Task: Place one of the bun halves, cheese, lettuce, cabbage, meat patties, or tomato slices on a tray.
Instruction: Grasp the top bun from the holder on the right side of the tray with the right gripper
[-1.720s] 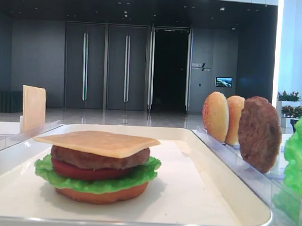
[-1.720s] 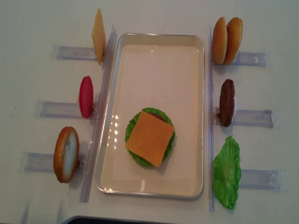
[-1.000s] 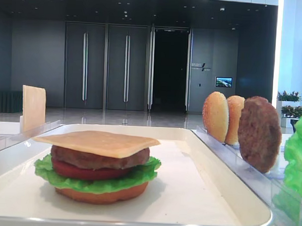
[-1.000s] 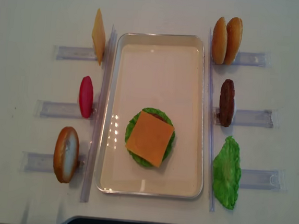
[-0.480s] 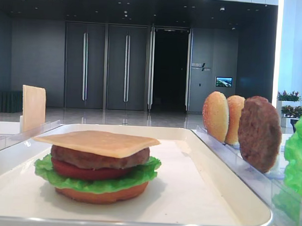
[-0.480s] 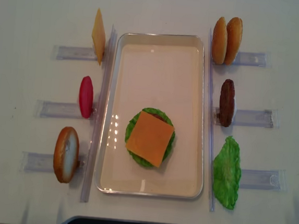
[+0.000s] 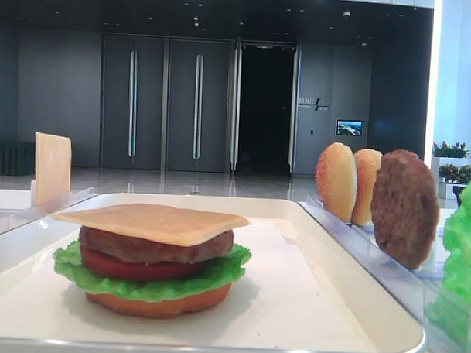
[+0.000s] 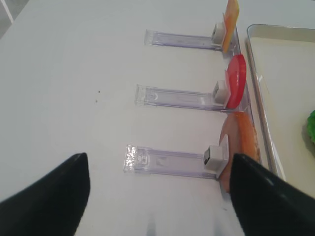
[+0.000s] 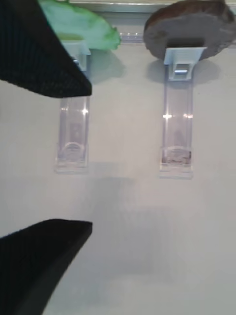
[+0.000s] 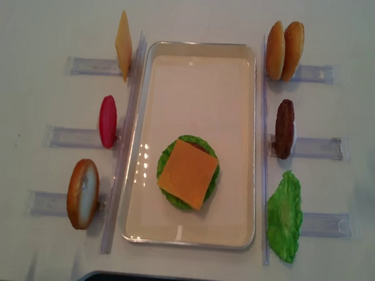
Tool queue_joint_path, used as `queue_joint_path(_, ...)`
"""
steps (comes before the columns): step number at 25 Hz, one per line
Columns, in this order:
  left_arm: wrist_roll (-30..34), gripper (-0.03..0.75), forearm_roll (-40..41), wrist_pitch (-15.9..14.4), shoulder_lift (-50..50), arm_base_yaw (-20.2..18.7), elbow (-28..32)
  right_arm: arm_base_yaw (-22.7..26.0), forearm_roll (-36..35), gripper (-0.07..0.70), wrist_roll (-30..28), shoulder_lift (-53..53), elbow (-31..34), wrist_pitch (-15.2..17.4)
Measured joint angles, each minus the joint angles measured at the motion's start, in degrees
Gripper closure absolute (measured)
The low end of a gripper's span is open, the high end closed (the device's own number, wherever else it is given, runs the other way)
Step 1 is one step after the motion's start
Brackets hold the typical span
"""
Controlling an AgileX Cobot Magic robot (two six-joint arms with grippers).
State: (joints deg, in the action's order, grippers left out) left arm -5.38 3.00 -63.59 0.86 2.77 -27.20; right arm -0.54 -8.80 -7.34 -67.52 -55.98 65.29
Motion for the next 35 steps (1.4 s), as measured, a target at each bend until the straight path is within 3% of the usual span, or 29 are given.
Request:
queue_joint_path(24, 0.0, 0.024, 0.0, 0.0, 0.0, 0.0, 0.0, 0.0, -0.2, 0.111, 2.2, -34.3, -35.7, 3.8)
queue_joint_path(35, 0.0, 0.024, 0.0, 0.0, 0.0, 0.0, 0.0, -2.3, 0.0, 0.111, 9.7, -38.5, -40.1, 4.6)
